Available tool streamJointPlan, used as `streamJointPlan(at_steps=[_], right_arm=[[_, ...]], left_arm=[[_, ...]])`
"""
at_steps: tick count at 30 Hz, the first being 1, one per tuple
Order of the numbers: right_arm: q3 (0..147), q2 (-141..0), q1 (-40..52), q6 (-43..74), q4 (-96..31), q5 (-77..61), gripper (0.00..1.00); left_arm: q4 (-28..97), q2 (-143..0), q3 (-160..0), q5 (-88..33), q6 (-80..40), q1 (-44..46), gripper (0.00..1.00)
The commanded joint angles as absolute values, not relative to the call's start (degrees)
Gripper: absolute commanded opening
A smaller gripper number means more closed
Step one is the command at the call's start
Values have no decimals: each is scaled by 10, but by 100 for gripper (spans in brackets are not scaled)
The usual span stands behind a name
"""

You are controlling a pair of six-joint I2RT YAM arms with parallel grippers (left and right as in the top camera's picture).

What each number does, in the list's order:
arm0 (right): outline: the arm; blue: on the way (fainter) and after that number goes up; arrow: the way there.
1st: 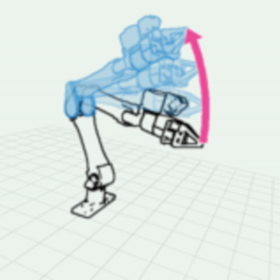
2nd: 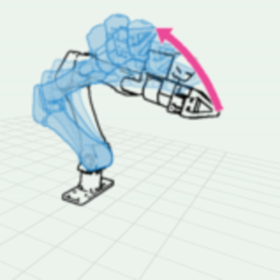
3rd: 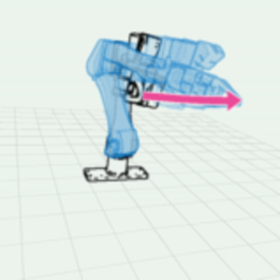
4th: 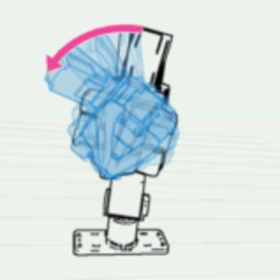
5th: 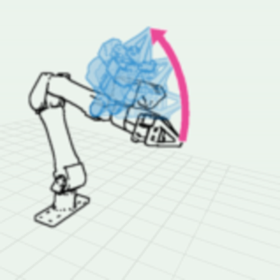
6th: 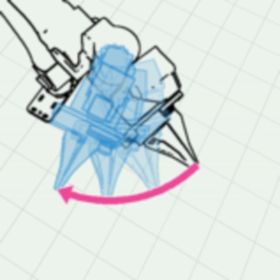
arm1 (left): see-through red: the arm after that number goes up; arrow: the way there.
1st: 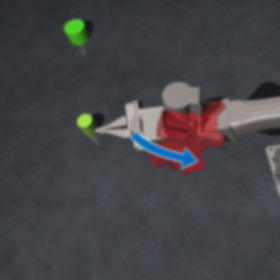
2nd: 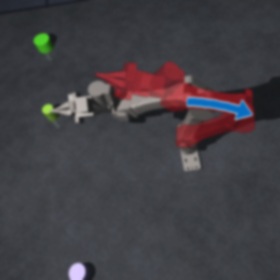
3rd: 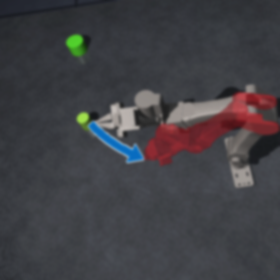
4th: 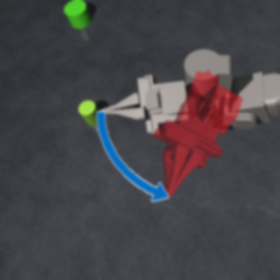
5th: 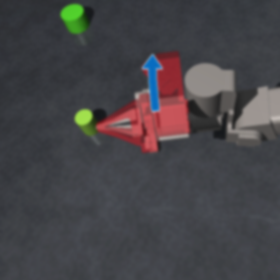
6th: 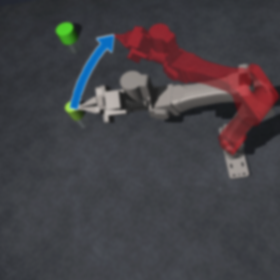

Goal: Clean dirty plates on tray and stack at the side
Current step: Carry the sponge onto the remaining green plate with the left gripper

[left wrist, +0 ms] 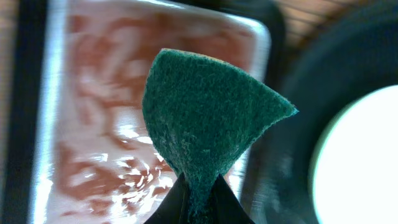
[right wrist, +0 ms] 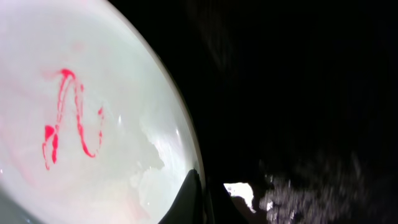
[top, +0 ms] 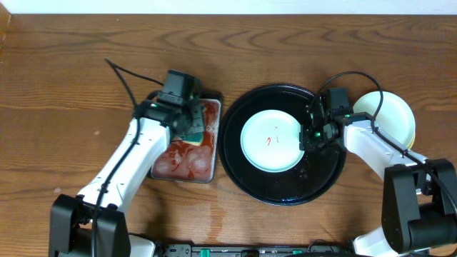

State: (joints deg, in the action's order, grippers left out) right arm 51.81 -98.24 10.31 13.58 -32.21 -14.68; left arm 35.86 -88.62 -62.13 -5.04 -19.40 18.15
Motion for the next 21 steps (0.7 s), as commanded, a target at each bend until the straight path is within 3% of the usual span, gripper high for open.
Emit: streamJointPlan(at_steps=[1, 10, 21], right_arm=[[515, -976, 116, 131, -347, -153, 1], [506, -976, 151, 133, -356, -153, 1], [506, -976, 153, 132, -356, -152, 1]], left_arm=[[339, -884, -629, -98, -185, 225, 8], [206, -918, -629, -111, -233, 358, 7], [132, -1040, -629, -111, -307, 406, 8]])
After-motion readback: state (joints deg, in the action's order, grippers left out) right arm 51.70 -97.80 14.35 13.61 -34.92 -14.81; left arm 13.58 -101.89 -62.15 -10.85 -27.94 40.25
